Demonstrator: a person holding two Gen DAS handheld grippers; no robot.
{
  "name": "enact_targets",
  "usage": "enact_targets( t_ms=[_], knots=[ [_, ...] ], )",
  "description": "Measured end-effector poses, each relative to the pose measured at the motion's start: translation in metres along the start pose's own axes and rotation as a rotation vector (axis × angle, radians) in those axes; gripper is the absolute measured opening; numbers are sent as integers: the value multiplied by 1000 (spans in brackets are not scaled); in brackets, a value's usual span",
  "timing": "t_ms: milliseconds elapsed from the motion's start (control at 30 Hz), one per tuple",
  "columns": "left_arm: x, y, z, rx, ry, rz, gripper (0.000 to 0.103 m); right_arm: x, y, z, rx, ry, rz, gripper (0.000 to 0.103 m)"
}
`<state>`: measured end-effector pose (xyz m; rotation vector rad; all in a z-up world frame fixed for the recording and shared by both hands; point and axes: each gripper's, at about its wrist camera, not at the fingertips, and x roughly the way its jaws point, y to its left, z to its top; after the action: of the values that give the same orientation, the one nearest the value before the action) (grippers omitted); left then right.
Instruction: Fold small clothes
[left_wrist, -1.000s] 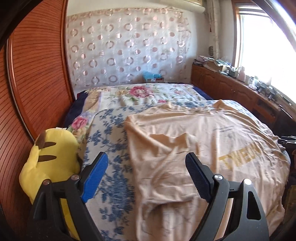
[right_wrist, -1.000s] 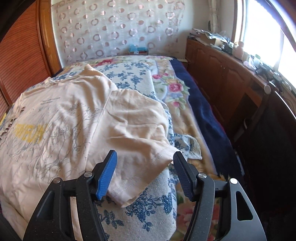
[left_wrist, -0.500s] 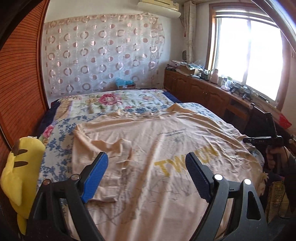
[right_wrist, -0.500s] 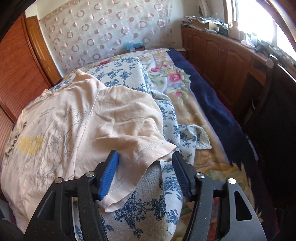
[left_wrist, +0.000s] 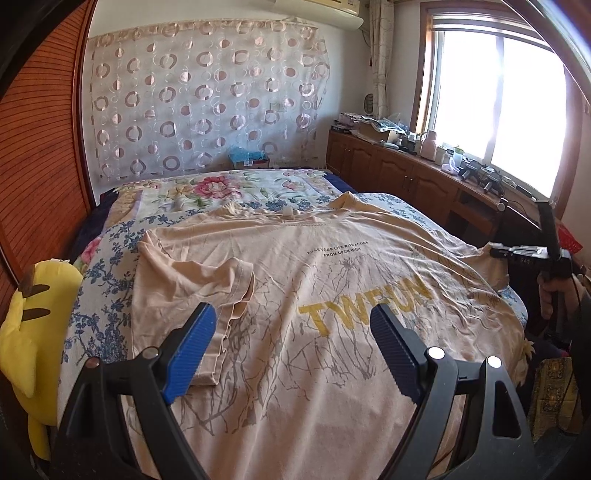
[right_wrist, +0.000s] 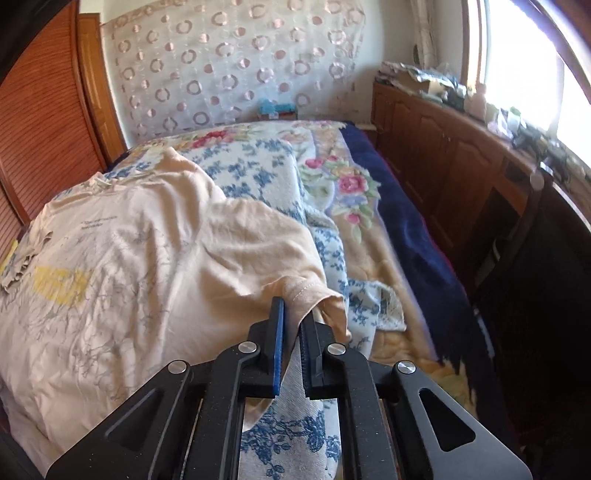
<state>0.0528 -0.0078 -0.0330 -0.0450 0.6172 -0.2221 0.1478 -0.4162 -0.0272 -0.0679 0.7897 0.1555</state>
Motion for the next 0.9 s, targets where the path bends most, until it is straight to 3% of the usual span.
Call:
enact_targets(
  t_ms=[200,367,500,567,900],
  knots=[
    [0,1,-4,-7,2,4,86,-30,38,32,-91,-97,48,5],
    [-2,3,-4,-11,-1,5,86,-48,108,59,-204,-160,162,5],
    [-4,2,-6,-12,5,6,86,-45,148,66,-270,-158,213,23],
    [-5,2,-7,-11,5,7,86,-43,153,66,-277,-158,232,36],
    [1,-9,-14,-7,20,-14,86,-16,122,33,-202,-47,199,37]
  ],
)
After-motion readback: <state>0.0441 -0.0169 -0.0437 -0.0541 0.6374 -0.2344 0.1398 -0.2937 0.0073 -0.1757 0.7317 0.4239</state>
